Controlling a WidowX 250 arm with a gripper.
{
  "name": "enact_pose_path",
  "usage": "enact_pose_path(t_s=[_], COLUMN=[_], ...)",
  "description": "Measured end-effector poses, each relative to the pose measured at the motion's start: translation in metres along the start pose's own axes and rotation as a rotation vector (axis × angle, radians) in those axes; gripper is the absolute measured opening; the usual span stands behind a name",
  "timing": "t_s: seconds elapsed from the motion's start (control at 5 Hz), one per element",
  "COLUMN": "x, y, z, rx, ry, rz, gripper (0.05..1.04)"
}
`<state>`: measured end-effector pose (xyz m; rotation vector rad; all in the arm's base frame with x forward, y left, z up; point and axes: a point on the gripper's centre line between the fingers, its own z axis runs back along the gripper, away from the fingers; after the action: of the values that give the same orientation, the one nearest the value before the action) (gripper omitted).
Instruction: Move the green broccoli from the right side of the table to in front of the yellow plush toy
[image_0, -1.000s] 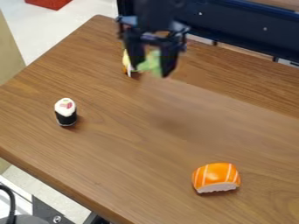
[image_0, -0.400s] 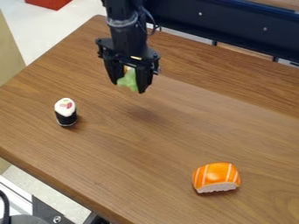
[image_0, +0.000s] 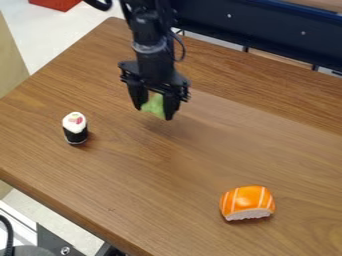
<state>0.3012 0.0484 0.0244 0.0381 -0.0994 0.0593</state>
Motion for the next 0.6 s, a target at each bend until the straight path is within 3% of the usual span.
enact_pose_path(t_s=[0.2,0.4,0.6], x=[0.0004,0.0036,-0.0029], y=[-0.0046,-0.0057,-0.0089], z=[-0.0137,-0.0174,-0.0171], rx=[0.017,0.024,0.013], ry=[0.019,0.016,0.057], rz=[0.002,0.013,0.021], gripper=[0.799,0.995,0.997])
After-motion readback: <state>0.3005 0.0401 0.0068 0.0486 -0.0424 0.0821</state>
